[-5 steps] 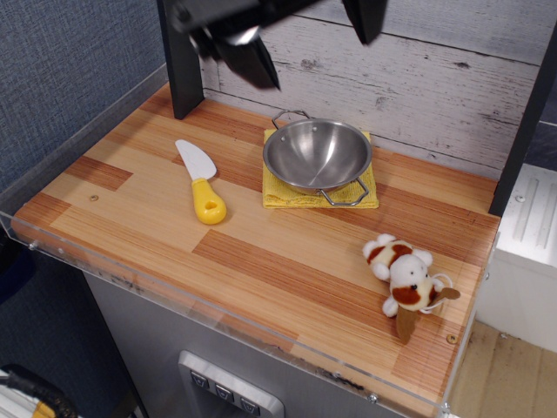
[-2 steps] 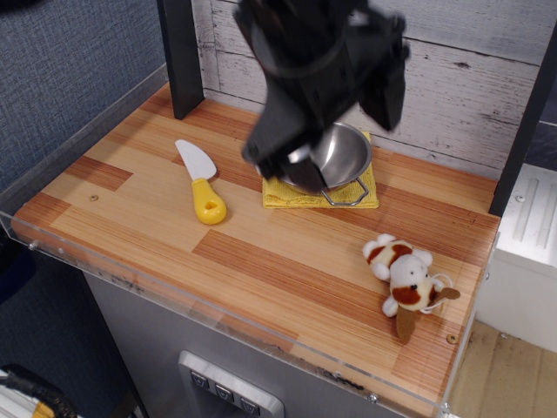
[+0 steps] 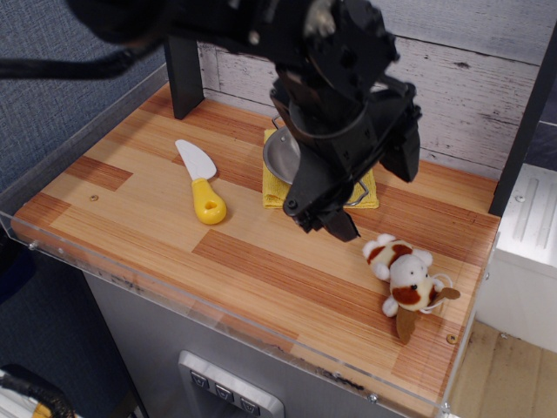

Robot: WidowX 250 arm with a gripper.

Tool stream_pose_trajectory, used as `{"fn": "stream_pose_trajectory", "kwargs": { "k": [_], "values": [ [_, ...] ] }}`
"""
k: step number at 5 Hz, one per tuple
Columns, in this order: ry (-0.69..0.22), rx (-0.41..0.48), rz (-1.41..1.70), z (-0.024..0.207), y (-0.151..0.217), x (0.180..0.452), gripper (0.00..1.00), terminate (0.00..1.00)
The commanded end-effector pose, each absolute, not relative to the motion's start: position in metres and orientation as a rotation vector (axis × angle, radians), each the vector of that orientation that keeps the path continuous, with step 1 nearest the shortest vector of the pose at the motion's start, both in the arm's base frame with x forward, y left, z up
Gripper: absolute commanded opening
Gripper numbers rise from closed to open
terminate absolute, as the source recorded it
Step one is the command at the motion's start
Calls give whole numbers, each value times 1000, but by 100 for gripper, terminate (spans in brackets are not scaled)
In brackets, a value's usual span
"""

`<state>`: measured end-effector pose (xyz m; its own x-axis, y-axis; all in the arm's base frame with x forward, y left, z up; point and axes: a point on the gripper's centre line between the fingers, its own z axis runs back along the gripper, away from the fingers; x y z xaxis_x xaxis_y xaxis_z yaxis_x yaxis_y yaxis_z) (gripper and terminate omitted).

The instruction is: Put the plush toy inside the metal bowl

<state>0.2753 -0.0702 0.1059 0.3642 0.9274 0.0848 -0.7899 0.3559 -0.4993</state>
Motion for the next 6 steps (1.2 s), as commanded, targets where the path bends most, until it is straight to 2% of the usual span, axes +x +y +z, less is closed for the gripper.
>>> {"fn": "stream_pose_trajectory", "kwargs": {
  "k": [1,6],
  "values": [
    [-390,-358,1095,96,-81,296,100,0],
    [-249,-270,1008,35,-110,306,100,0]
  ]
}}
